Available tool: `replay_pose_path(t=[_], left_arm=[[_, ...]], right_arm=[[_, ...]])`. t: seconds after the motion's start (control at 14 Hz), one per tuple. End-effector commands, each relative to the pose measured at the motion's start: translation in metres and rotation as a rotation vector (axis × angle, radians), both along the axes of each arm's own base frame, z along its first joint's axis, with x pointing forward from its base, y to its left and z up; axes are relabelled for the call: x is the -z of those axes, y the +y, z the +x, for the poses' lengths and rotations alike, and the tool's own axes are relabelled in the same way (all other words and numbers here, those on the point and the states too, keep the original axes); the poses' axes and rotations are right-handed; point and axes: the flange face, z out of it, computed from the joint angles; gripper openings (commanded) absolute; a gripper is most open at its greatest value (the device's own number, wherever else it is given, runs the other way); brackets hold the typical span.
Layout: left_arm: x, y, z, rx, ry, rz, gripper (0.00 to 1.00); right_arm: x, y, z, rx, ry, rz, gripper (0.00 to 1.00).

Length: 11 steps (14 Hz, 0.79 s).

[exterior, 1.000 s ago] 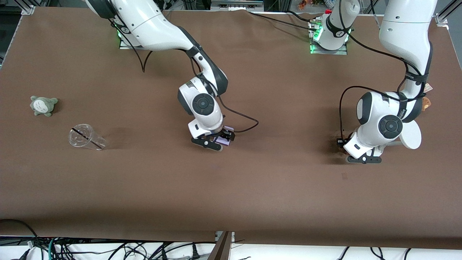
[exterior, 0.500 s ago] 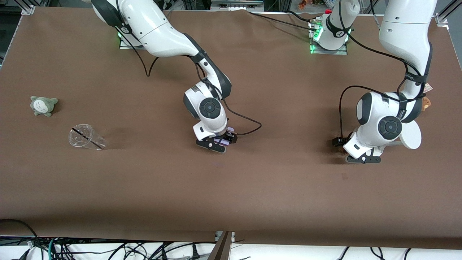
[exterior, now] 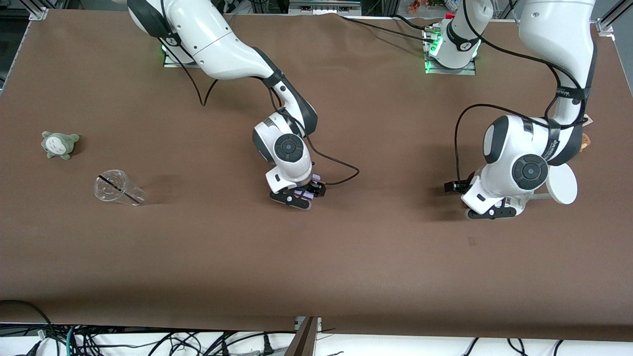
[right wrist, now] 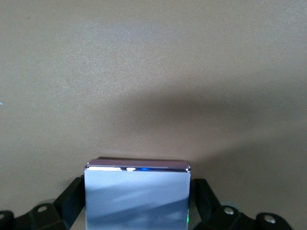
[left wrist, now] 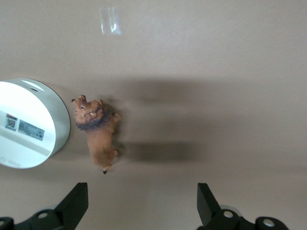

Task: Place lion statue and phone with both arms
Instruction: 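Lower the lion beside the white lamp while the right gripper carries the phone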

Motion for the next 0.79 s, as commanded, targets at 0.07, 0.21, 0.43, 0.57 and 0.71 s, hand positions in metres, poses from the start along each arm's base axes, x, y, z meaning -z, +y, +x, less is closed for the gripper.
replay_pose_path(t=[0.07, 0.21, 0.43, 0.57, 0.71], left_arm=[[-0.098, -0.005, 0.029, -0.014, -0.038, -0.005, 1.00], [-0.149, 0.006, 0.028, -0.027, -0.107, -0.017, 1.00], [-0.207, 0.041, 0.019, -0.078, -0.195, -0.031, 1.00], [-0.238, 0.062, 0.012, -0.107, -0.243, -0.032, 1.00], [-0.269, 0.085, 0.001, -0.141, -0.289, -0.036, 1.00]], right_arm=[[0.000, 0.009, 0.001, -0.005, -0.022, 0.006, 0.84], [-0.003, 0.006, 0.003, -0.005, -0.020, 0.007, 0.61], [-0.020, -0.008, 0.015, -0.020, -0.010, 0.006, 0.50], [-0.046, -0.029, 0.028, -0.065, 0.024, -0.018, 0.50], [-0.079, -0.053, 0.039, -0.120, 0.063, -0.042, 0.50]])
